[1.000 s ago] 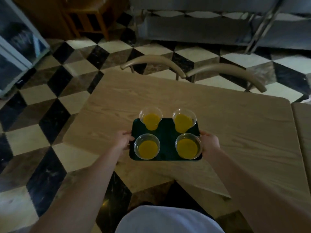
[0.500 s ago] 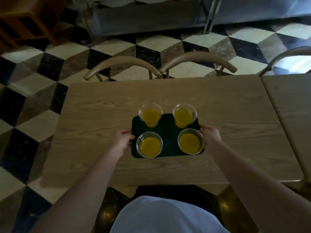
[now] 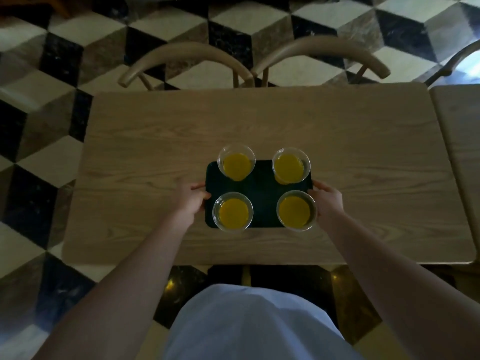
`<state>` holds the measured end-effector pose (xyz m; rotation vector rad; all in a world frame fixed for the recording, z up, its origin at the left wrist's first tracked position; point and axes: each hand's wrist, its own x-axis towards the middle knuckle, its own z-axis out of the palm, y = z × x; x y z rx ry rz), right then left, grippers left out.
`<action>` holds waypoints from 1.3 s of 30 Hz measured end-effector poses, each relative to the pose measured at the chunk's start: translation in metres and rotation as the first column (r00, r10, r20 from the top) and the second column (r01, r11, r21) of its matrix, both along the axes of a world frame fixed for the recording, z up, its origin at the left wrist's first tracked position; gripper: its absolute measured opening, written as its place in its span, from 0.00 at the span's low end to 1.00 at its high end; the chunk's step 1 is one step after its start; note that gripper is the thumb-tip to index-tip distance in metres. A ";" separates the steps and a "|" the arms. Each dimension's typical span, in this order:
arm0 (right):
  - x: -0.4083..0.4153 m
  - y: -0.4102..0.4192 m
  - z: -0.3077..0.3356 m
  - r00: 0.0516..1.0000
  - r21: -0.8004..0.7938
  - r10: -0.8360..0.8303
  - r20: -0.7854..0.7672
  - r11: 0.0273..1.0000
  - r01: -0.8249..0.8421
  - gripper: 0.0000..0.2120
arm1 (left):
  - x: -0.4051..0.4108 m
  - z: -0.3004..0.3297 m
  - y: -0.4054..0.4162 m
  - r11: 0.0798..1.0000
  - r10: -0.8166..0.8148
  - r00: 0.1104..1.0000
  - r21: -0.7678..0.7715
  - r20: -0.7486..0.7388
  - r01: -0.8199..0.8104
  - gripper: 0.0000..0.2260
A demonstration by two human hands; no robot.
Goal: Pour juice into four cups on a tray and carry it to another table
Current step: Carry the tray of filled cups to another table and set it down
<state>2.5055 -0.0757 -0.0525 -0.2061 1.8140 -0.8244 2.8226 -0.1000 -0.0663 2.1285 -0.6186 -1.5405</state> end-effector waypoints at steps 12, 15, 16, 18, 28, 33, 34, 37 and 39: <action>0.010 -0.004 -0.032 1.000 0.081 -0.013 0.014 0.997 0.012 0.21 | 0.002 -0.047 0.004 0.997 0.023 0.995 0.075 0.093 -0.030 0.19; 0.009 -0.005 -0.038 1.000 0.081 -0.021 0.020 0.997 0.019 0.21 | 0.005 -0.059 0.003 0.995 0.027 0.996 0.093 0.090 -0.036 0.19; 0.009 -0.005 -0.040 0.999 0.081 -0.023 0.023 0.996 0.021 0.21 | 0.006 -0.064 0.004 0.994 0.030 0.995 0.098 0.092 -0.039 0.20; 0.009 -0.005 -0.043 0.999 0.081 -0.025 0.032 0.996 0.023 0.21 | 0.007 -0.072 0.005 0.995 0.027 0.995 0.097 0.100 -0.036 0.21; 0.008 -0.003 -0.048 0.999 0.080 0.012 0.034 0.997 -0.015 0.21 | 0.003 -0.070 0.013 0.999 0.034 0.995 0.033 0.089 -0.037 0.21; 0.007 -0.001 -0.053 1.000 0.067 0.028 0.013 0.997 -0.029 0.21 | 0.003 -0.068 0.012 1.000 0.024 0.995 0.008 0.096 -0.025 0.21; 0.007 0.000 -0.053 0.999 0.066 0.032 0.005 0.997 -0.032 0.21 | 0.002 -0.066 0.012 1.000 0.018 0.994 0.012 0.107 -0.020 0.21; 0.006 0.002 -0.055 1.000 0.054 0.025 0.005 0.998 -0.026 0.21 | 0.001 -0.065 0.012 1.000 0.013 0.992 0.008 0.124 -0.014 0.21; 0.005 0.002 -0.055 0.999 0.049 0.031 0.013 0.998 -0.032 0.21 | 0.000 -0.065 0.013 1.000 0.017 0.993 0.001 0.121 -0.017 0.21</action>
